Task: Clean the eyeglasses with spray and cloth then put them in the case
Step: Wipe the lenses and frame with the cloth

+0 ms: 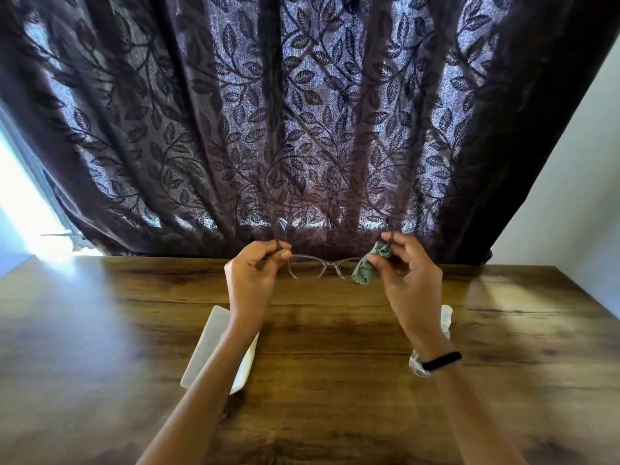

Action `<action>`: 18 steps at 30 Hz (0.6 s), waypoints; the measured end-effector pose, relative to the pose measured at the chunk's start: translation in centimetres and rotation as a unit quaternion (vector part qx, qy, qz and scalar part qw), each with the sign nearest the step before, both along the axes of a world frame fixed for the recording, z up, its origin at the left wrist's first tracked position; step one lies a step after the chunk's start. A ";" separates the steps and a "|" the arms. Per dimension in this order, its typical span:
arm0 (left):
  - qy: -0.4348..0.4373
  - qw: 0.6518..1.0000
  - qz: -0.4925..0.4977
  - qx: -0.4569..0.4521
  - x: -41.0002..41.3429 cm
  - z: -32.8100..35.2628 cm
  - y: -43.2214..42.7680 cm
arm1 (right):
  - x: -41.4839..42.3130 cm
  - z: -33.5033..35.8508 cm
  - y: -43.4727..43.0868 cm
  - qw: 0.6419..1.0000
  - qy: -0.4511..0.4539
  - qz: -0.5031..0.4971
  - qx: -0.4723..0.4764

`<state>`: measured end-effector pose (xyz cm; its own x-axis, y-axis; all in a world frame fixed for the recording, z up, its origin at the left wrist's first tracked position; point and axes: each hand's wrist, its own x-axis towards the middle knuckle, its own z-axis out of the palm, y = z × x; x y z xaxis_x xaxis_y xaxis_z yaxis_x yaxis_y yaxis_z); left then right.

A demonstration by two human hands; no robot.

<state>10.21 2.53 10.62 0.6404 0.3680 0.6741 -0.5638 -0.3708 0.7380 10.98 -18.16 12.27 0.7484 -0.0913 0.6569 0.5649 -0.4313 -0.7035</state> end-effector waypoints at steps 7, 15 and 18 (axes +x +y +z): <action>-0.040 0.995 0.041 0.076 0.0 0.3 -0.2 | 0.0 -0.1 0.1 0.999 -0.019 -0.029 -0.021; -0.057 0.995 0.058 0.064 -0.2 -0.1 -0.4 | 0.2 -0.3 0.2 0.999 0.021 -0.043 0.026; -0.039 0.998 0.020 0.049 -0.3 0.0 -0.5 | 0.4 -0.3 0.2 0.997 0.038 -0.048 0.053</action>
<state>9.91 2.05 10.58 0.5706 0.3225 0.7552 -0.6016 -0.4619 0.6517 11.39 -18.00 11.94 0.7809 -0.2305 0.5806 0.4676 -0.4005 -0.7880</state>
